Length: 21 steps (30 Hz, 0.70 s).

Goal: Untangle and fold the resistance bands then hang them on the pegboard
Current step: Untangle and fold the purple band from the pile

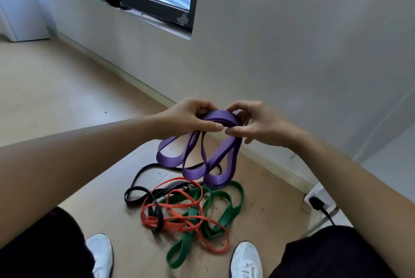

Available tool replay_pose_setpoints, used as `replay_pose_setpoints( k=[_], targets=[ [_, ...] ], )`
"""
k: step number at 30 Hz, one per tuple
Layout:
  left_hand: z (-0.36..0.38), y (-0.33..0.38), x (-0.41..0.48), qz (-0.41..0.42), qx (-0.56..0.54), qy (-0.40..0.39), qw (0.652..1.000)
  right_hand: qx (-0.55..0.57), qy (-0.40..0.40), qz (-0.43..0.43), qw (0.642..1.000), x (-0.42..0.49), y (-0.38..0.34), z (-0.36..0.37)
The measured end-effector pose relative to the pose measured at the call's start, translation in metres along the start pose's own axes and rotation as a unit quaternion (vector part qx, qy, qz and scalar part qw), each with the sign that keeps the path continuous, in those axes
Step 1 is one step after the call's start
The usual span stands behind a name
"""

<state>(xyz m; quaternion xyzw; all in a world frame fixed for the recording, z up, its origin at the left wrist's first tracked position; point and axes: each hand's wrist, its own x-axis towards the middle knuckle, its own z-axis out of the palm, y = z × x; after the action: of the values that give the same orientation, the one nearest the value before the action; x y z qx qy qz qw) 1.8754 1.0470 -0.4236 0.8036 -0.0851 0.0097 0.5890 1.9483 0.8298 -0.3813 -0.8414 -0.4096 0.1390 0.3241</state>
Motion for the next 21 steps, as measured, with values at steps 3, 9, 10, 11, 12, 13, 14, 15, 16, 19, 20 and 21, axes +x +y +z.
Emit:
replay_pose_setpoints(
  k=[3, 9, 10, 11, 12, 13, 14, 15, 16, 19, 20, 21],
  targets=[
    [-0.006, -0.004, -0.003, -0.015, 0.021, -0.016, 1.0, -0.002, -0.007, -0.005, 1.0, -0.001, -0.003, 0.001],
    [-0.006, -0.025, -0.005, -0.003, 0.079, -0.012, 0.997, 0.021, 0.035, -0.02, 0.999, -0.001, -0.001, 0.004],
    [-0.004, -0.027, -0.006, 0.0, 0.094, -0.001, 0.996, 0.031, 0.053, -0.018, 0.998, -0.001, 0.0, 0.003],
    [-0.002, -0.028, -0.007, 0.005, 0.117, 0.017, 0.993, 0.043, 0.068, -0.015, 0.997, -0.001, 0.002, 0.001],
    [0.002, -0.029, -0.009, 0.01, 0.139, 0.036, 0.99, 0.057, 0.083, -0.012, 0.995, -0.001, 0.003, -0.001],
    [0.005, -0.03, -0.011, 0.012, 0.151, 0.05, 0.987, 0.073, 0.097, -0.01, 0.993, 0.0, 0.003, -0.002],
    [0.009, -0.03, -0.014, 0.016, 0.157, 0.054, 0.986, 0.089, 0.108, -0.011, 0.99, 0.0, 0.003, -0.004],
    [0.013, -0.031, -0.016, 0.023, 0.16, 0.051, 0.985, 0.102, 0.115, -0.015, 0.988, 0.0, 0.003, -0.004],
    [0.017, -0.032, -0.018, 0.032, 0.161, 0.047, 0.985, 0.114, 0.12, -0.02, 0.986, -0.001, 0.002, -0.005],
    [0.025, -0.03, -0.019, 0.055, 0.178, 0.067, 0.98, 0.158, 0.133, -0.043, 0.977, -0.001, -0.002, -0.004],
    [0.027, -0.027, -0.018, 0.061, 0.197, 0.09, 0.974, 0.176, 0.141, -0.054, 0.973, -0.001, -0.003, -0.004],
    [0.03, -0.025, -0.017, 0.069, 0.22, 0.116, 0.966, 0.197, 0.152, -0.063, 0.967, -0.001, -0.005, -0.003]
  ],
)
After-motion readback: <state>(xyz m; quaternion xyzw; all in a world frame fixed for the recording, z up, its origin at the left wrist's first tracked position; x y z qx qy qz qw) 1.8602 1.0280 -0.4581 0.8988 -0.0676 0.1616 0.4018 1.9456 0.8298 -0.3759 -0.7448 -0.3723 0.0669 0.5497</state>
